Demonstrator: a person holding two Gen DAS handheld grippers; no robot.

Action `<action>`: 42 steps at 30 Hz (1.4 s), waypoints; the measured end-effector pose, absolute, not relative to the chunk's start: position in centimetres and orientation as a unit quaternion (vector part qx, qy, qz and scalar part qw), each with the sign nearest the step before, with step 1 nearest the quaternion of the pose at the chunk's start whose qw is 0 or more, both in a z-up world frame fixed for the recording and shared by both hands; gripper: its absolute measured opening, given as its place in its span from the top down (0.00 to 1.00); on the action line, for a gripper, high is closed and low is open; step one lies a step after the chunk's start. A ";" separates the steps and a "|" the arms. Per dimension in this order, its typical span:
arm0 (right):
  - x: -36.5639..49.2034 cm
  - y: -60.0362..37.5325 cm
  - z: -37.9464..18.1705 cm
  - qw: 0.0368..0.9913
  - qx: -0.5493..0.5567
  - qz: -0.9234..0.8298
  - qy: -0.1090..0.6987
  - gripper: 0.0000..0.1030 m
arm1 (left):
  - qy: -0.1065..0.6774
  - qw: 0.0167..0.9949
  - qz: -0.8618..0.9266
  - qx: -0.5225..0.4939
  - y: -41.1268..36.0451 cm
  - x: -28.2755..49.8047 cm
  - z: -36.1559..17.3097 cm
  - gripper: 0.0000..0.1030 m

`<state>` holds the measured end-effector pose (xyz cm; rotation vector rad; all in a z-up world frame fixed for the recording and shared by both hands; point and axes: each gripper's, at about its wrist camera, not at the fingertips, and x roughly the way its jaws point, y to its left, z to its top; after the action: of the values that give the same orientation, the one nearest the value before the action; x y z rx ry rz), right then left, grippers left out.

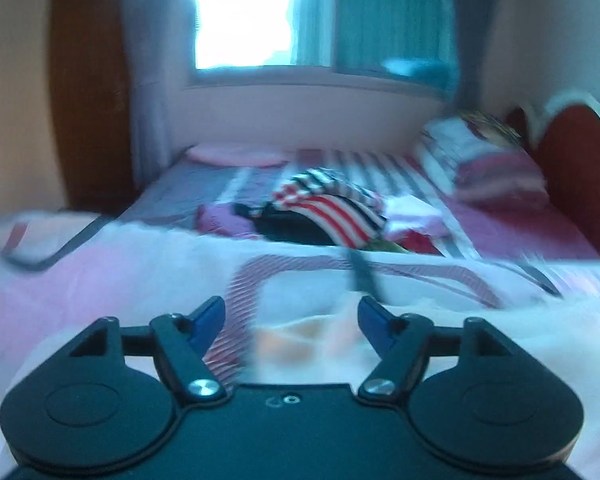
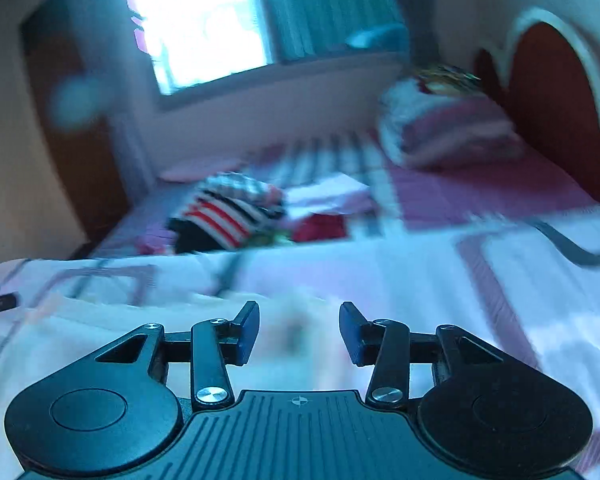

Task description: Fold small clothes

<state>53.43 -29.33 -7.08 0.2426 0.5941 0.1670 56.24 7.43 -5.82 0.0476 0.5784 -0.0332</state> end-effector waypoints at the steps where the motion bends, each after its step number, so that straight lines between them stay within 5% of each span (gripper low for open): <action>1: 53.9 -28.1 -6.9 0.942 0.114 0.097 0.300 0.57 | 0.294 0.954 -0.034 0.038 5.6 56.6 -5.7 0.31; 6: 56.1 -20.1 -7.7 0.922 0.050 0.169 0.344 0.57 | 0.318 0.938 -0.112 0.084 -1.4 57.2 -7.1 0.22; 10: 55.9 -19.2 -9.1 0.921 0.008 0.176 0.348 0.57 | 0.326 0.935 -0.093 0.105 0.9 57.6 -9.7 0.13; 16: 56.7 -26.6 -10.9 0.934 0.059 0.069 0.347 0.57 | 0.346 0.936 -0.054 0.020 7.8 58.3 -9.8 0.14; 20: 54.2 -24.6 -8.1 0.946 0.058 0.099 0.304 0.57 | 0.305 0.950 -0.068 0.013 6.3 56.1 -7.6 0.16; 26: 51.7 -16.5 -10.0 0.916 -0.016 0.189 0.353 0.57 | 0.335 0.930 -0.136 0.060 -0.2 53.5 -9.2 0.15; 35: 50.7 -20.1 -10.4 0.926 -0.011 0.102 0.362 0.57 | 0.329 0.939 -0.089 0.041 4.9 51.8 -8.9 0.22; 42: 46.5 -15.7 -10.3 0.919 -0.019 0.150 0.364 0.57 | 0.352 0.922 -0.145 0.069 0.1 48.2 -9.8 0.19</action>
<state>46.49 -15.67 -10.26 -0.0381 0.7478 0.3085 48.17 0.11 -9.79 0.1416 0.7237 -0.2974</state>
